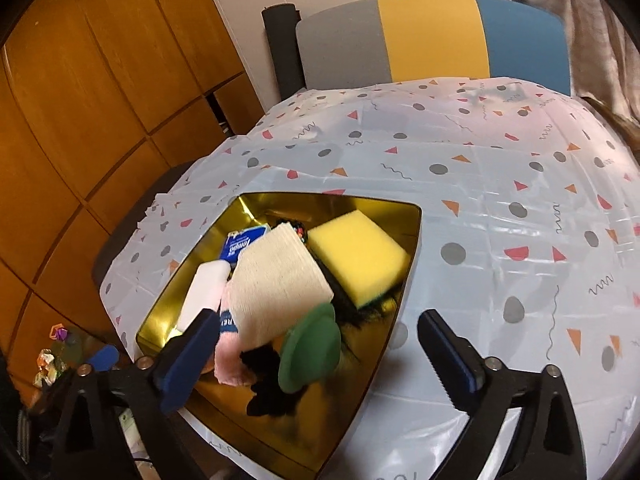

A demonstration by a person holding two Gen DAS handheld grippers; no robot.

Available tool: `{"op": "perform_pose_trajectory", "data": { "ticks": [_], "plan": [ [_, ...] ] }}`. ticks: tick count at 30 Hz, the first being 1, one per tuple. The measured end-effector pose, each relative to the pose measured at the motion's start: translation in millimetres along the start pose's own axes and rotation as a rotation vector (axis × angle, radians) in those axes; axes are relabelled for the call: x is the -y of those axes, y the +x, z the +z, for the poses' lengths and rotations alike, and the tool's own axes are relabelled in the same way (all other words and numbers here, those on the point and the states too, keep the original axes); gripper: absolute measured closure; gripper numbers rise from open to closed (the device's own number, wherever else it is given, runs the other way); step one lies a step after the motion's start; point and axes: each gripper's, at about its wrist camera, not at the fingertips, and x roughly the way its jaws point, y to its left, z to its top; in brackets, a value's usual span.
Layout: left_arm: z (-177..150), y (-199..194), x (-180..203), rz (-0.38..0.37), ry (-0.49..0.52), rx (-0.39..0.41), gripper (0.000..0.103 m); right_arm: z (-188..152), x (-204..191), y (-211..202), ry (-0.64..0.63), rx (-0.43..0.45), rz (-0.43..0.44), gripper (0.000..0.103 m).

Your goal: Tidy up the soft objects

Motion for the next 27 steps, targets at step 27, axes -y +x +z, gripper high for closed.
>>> {"op": "perform_pose_trajectory", "data": {
  "ticks": [27],
  "plan": [
    [-1.9, -24.4, 2.5, 0.112, 0.044, 0.01, 0.026, -43.0, -39.2, -43.8, 0.002, 0.123, -0.3, 0.0]
  ]
}}
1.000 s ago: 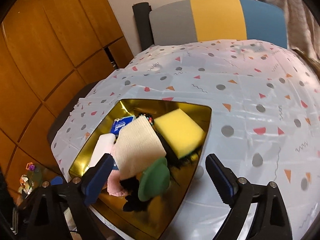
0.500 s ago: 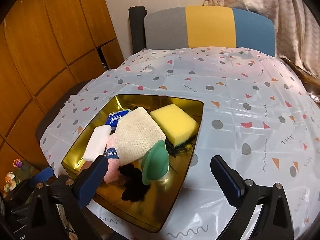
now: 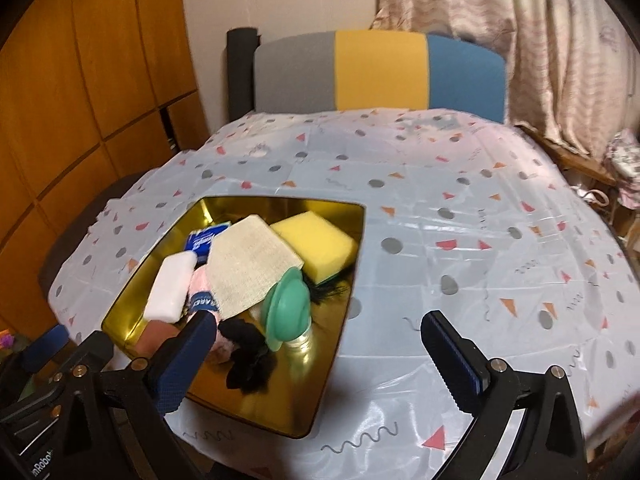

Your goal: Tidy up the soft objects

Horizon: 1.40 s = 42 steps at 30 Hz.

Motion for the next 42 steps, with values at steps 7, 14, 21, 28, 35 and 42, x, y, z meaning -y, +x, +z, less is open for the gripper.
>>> {"op": "perform_pose_trajectory", "data": {
  "ticks": [7, 14, 21, 28, 35, 42],
  "plan": [
    [1.5, -7.4, 0.1, 0.031, 0.007, 0.028, 0.026, -4.5, -4.7, -9.0, -0.008, 0.038, -0.087, 0.0],
    [3.2, -8.5, -1.4, 0.121, 0.021, 0.054, 0.026, -12.3, -4.9, -14.1, 0.002, 0.01, -0.142, 0.0],
    [1.7, -6.7, -0.6, 0.145, 0.023, 0.041, 0.026, -16.4, -7.2, -20.2, -0.017, 0.027, -0.157, 0.0],
    [0.3, -6.4, 1.3, 0.149, 0.028, 0.035, 0.026, -17.4, -4.8, -19.1, 0.017, 0.012, -0.142, 0.0],
    [-0.7, -3.8, 2.9, 0.149, 0.039, 0.025, 0.026, -18.1, -4.8, -18.4, 0.019, 0.007, -0.146, 0.0],
    [-1.9, -2.2, 3.9, 0.147, 0.05, 0.021, 0.026, -19.0, -0.2, -14.3, 0.039, -0.014, -0.135, 0.0]
  ]
}}
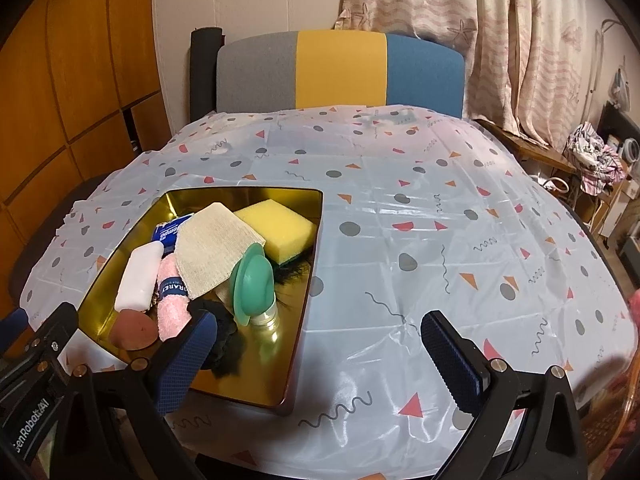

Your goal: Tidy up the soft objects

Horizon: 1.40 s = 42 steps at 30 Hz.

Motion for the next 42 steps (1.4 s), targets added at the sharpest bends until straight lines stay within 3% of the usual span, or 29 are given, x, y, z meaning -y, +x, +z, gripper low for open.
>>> {"op": "perform_pose_trajectory", "data": {
  "ticks": [22, 33, 42],
  "plan": [
    [-4.1, 5.5, 1.7, -0.007, 0.015, -0.032, 0.026, -3.5, -5.4, 0.9, -0.012, -0.01, 0.008, 0.0],
    [-5.0, -1.2, 9.3, 0.015, 0.062, 0.011, 0.026, -4.1, -2.1, 3.6, 0.002, -0.018, 0.018, 0.0],
    [-5.8, 0.2, 8.6, 0.009, 0.061, 0.002, 0.027, -4.7, -2.3, 5.1, 0.003, -0.025, 0.025, 0.0]
  ]
}}
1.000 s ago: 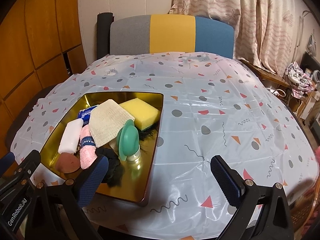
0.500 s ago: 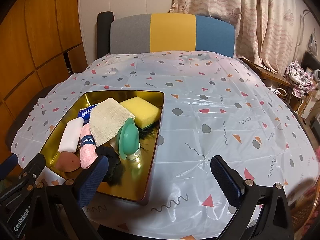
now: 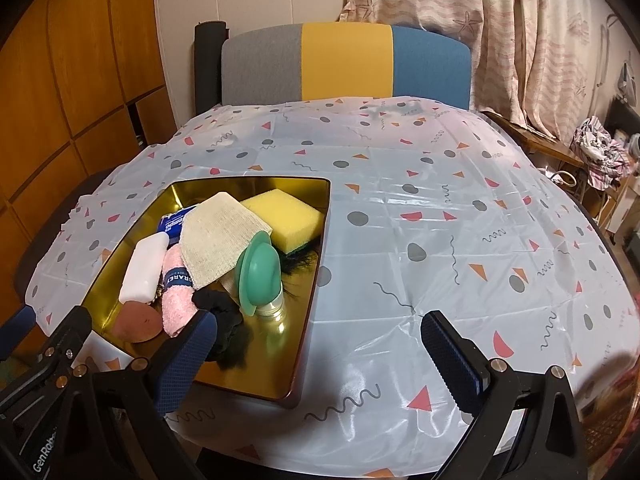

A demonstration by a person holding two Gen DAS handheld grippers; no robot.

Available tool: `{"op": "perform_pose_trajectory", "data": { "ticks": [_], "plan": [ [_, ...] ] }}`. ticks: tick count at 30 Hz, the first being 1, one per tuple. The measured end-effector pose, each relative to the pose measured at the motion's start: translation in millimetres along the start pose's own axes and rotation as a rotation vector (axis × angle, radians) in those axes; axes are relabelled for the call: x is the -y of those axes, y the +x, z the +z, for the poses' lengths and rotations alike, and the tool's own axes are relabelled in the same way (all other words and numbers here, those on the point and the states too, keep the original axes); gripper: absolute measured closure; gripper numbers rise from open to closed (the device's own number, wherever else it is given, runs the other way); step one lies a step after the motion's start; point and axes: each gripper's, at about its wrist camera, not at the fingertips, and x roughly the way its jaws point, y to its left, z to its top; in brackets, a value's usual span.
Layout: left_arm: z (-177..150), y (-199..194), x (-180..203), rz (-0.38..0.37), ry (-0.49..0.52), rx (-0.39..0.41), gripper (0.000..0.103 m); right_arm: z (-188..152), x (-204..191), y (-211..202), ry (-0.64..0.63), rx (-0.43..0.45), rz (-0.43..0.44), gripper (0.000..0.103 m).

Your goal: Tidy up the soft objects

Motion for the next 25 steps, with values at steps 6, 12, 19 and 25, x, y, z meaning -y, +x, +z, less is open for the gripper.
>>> {"op": "perform_pose_trajectory", "data": {
  "ticks": [6, 12, 19, 25],
  "plan": [
    [-0.4, 0.8, 0.8, 0.004, 0.006, -0.001, 0.027, -1.2, 0.2, 1.3, 0.001, -0.006, 0.002, 0.0],
    [-1.4, 1.1, -0.7, 0.005, -0.002, 0.002, 0.034, -1.6, 0.4, 1.9, 0.001, -0.012, 0.006, 0.0],
    [-1.6, 1.5, -0.1, 0.003, 0.003, 0.0, 0.034, -2.2, 1.0, 3.5, 0.002, -0.017, 0.008, 0.0],
    [-2.0, 6.4, -0.4, -0.013, 0.008, -0.019, 0.034, -2.1, 4.1, 5.9, 0.003, -0.022, 0.006, 0.0]
  ]
}}
